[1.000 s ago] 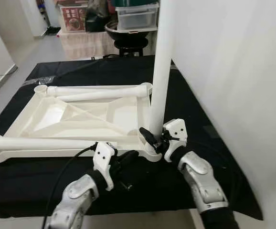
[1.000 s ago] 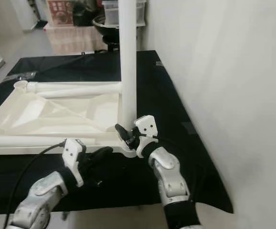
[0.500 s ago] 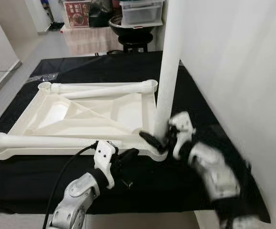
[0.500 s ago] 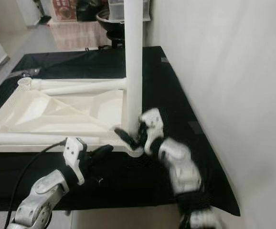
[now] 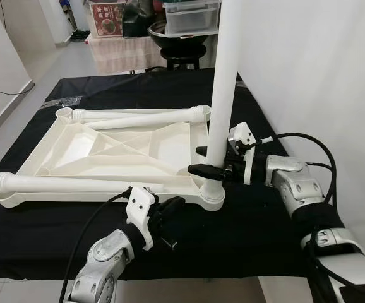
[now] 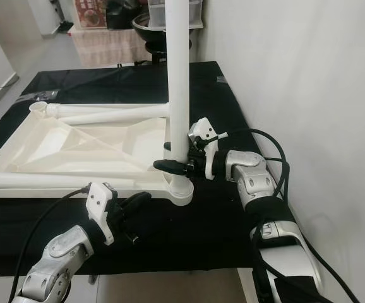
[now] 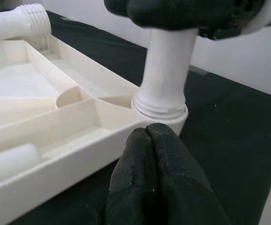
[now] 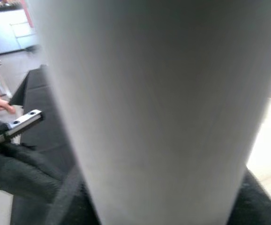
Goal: Building children table
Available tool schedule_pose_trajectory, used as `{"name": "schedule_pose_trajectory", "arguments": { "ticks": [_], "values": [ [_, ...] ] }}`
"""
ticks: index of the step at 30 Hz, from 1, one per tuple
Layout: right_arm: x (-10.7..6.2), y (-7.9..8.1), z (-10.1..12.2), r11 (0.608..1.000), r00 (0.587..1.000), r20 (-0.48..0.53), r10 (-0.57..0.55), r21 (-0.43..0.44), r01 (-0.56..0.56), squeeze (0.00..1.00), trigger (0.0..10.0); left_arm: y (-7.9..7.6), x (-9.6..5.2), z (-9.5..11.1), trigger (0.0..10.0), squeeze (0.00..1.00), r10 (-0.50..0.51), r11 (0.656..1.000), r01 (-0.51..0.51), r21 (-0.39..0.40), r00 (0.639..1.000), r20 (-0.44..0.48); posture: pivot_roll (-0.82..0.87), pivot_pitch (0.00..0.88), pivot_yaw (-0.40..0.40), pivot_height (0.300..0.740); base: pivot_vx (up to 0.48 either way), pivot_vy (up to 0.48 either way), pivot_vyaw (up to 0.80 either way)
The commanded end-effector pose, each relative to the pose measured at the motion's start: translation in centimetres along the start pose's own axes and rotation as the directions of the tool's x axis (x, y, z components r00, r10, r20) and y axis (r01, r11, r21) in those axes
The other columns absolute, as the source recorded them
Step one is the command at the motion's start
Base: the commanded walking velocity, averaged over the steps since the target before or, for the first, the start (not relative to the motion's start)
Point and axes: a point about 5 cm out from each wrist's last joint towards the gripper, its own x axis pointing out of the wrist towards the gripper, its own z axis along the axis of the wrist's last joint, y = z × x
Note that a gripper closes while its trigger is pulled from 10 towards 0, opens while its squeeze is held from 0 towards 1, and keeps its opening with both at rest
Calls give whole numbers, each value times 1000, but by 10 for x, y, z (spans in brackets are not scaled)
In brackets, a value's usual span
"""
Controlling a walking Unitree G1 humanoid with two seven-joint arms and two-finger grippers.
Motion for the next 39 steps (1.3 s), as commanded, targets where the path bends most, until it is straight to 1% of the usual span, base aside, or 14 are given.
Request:
{"name": "schedule_pose_trajectory", "arguments": {
  "ticks": [1, 9, 12, 17, 18, 20, 21, 29, 30, 31, 32, 33, 34, 39],
  "values": [
    [-2, -3, 2, 1000, 1000, -3, -3, 14, 3, 0, 0, -1, -3, -1, 10000, 0, 9, 1000, -9, 8, 1000, -7, -97, 101, 6, 740, 0, 0, 0],
    [-14, -3, -9, 1000, 1000, 7, -25, 2, 25, 0, 0, -2, -4, -1, 10000, 0, 8, 1000, -8, 4, 1000, -6, -101, 107, 7, 740, 0, 0, 0],
    [-22, 3, -20, 989, 988, 32, -150, 3, 150, 0, 0, -2, -5, 0, 10000, 0, 8, 1000, -8, 2, 1000, -3, -111, 115, 5, 740, 0, 0, 0],
    [-14, 24, -38, 936, 938, 66, -341, 121, 332, 0, 0, -1, -6, 0, 10000, 0, 9, 1000, -9, 2, 1000, -3, -113, 119, -3, 740, 0, 0, 0],
    [5, 57, -65, 858, 881, 57, -470, 265, 441, 0, 0, 0, -7, 1, 10000, 0, 10, 1000, -10, 2, 1000, -2, -131, 126, 2, 740, 0, 0, 0],
    [5, 57, -65, 858, 881, 57, -470, 265, 441, 0, 0, 0, -7, 1, 10000, 0, 10, 1000, -10, 2, 1000, -2, -131, 126, 2, 740, 0, 0, 0],
    [16, 77, -64, 860, 866, 46, -497, 163, 484, 0, 0, 2, -8, 1, 10000, 0, 10, 1000, -10, 2, 1000, -3, -136, 126, 18, 740, 0, 0, 0],
    [25, 74, -76, 857, 876, -9, -483, 200, 475, 0, 0, 6, -5, -1, 10000, 0, 14, 1000, -14, -1, 1000, -6, -140, 92, 14, 740, 0, 0, 0],
    [25, 72, -74, 849, 868, -4, -496, 206, 486, 0, 5922, 7, -5, -1, 10000, 0, 25, 1000, -25, 2, 1000, -4, -130, 90, 11, 740, 0, 0, 0],
    [25, 72, -74, 849, 868, -4, -496, 206, 486, 0, 5922, 7, -5, -1, 10000, 0, 25, 1000, -25, 2, 1000, -4, -130, 90, 11, 740, 0, 0, 0],
    [24, 69, -74, 836, 857, -1, -515, 222, 502, 0, 10000, 7, -5, -2, 10000, 0, 33, 999, -33, 3, 999, -3, -129, 81, 12, 740, 0, 0, 0],
    [21, 68, -71, 821, 846, 8, -533, 248, 514, 0, 10000, 7, -4, -2, 10000, 0, 35, 999, -35, 3, 999, -3, -129, 81, 12, 740, 0, 0, 0],
    [20, 64, -66, 819, 844, 35, -535, 266, 509, 1000, 10000, 7, -4, -2, 10000, 0, 30, 1000, -30, 4, 1000, -6, -128, 75, 15, 740, 0, 0, 0],
    [16, 54, -43, 844, 853, 88, -515, 228, 486, 1000, 10000, 6, -3, -3, 10000, 0, 18, 1000, -18, 4, 1000, -10, -126, 74, 20, 740, 0, 0, 0]
  ]
}}
